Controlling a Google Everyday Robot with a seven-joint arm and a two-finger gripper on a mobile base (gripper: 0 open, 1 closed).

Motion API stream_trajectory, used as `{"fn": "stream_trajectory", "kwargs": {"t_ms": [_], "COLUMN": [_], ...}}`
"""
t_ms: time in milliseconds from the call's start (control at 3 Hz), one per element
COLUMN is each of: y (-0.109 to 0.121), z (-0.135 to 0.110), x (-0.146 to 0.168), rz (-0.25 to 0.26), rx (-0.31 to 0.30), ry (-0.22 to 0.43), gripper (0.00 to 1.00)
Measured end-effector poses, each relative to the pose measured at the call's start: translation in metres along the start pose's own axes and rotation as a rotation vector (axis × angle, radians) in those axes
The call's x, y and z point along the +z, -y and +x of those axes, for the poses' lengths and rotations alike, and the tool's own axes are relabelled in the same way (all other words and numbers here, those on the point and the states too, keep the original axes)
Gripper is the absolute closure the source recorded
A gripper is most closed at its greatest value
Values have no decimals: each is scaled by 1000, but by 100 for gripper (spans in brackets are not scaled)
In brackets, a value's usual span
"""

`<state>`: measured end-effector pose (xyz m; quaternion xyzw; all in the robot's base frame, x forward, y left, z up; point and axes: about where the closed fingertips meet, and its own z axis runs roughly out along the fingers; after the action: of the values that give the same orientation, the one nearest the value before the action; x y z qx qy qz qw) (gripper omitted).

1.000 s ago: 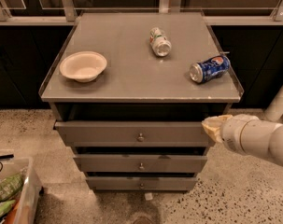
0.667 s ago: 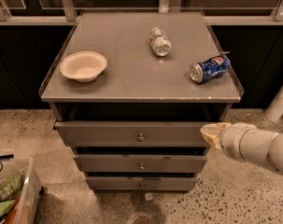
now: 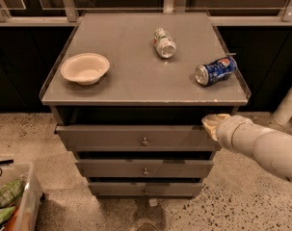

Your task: Open top drawer

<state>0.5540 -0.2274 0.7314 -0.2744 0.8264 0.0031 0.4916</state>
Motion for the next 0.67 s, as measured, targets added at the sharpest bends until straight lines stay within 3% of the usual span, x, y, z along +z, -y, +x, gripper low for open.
{"fn": "stream_trajectory", "kwargs": {"t_ms": [333,667], "y": [25,23], "z": [-22,-18], "x": [21,21], "rz": [66,66], "rx": [-50,-49], "ry": [61,60], "gripper": [100,100]}}
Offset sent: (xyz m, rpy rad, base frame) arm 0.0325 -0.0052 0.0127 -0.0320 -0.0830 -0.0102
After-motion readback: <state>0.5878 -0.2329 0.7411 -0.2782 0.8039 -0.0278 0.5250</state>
